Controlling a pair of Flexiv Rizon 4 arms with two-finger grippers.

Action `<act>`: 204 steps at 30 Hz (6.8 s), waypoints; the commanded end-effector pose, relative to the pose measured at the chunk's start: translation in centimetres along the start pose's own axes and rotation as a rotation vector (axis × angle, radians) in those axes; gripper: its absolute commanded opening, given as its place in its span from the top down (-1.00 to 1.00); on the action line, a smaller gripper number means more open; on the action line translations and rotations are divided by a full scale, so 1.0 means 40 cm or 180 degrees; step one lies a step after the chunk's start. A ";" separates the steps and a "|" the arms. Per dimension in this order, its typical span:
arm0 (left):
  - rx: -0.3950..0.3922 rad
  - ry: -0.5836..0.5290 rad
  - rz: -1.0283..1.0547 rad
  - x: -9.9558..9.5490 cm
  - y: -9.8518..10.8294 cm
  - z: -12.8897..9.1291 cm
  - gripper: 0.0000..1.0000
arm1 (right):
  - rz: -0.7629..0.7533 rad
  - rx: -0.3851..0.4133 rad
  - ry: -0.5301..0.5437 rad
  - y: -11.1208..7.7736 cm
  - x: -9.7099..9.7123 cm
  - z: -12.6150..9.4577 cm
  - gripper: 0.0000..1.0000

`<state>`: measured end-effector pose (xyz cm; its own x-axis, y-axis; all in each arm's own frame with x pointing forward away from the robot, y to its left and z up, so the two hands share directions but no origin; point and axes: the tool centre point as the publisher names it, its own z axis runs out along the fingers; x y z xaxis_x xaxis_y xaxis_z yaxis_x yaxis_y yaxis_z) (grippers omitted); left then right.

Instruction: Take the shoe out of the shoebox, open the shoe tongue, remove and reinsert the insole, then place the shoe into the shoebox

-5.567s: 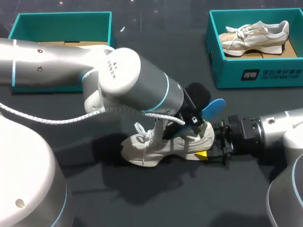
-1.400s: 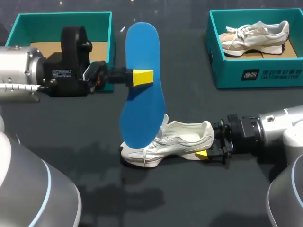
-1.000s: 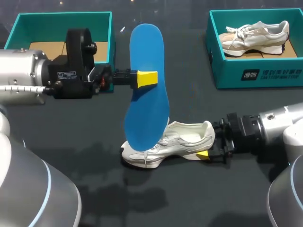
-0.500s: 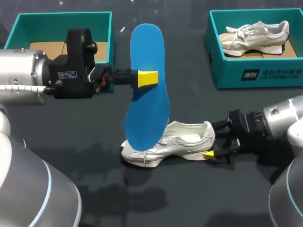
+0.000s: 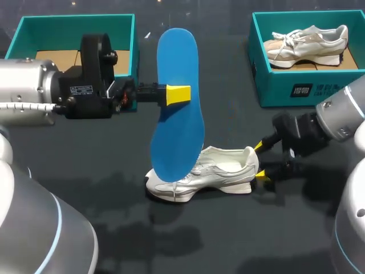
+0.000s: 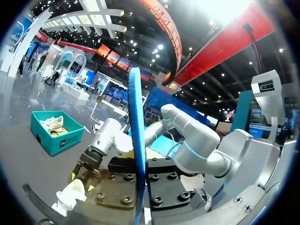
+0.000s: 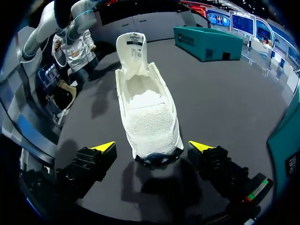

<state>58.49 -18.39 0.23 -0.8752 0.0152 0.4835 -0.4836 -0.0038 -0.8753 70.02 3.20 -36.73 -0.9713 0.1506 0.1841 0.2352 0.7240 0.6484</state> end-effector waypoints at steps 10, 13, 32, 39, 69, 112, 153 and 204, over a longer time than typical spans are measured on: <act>0.0013 -0.0024 0.0001 0.008 -0.001 0.012 1.00 | 0.0209 0.0821 -0.0284 0.024 0.019 -0.031 -1.00; 0.0013 -0.0024 0.0001 0.008 -0.001 0.012 1.00 | 0.0403 0.1083 -0.0411 0.040 0.018 -0.040 -1.00; 0.0013 -0.0024 0.0001 0.008 -0.001 0.012 1.00 | 0.0487 0.2030 -0.0493 0.105 0.020 -0.036 -1.00; 0.0013 -0.0024 0.0001 0.008 -0.001 0.012 1.00 | 0.0409 0.2059 -0.0523 0.125 0.027 -0.031 -1.00; 0.0013 -0.0024 0.0001 0.008 -0.001 0.012 1.00 | 0.0082 0.2055 -0.0346 0.216 -0.026 0.059 -1.00; 0.0013 -0.0024 0.0001 0.008 -0.001 0.012 1.00 | 0.0231 0.2124 -0.0079 0.171 -0.033 0.177 1.00; 0.0013 -0.0024 0.0001 0.008 -0.001 0.012 1.00 | 0.2602 0.0927 -0.1395 0.220 0.097 0.128 1.00; 0.0013 -0.0024 0.0001 0.008 -0.001 0.012 1.00 | 0.3655 0.0692 -0.1424 0.188 -0.012 0.203 -1.00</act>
<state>58.52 -18.41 0.24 -0.8751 0.0153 0.4836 -0.4837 -0.0033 -0.8752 71.89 14.23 -38.11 -0.1447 0.9542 0.2618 0.9840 0.1110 0.1391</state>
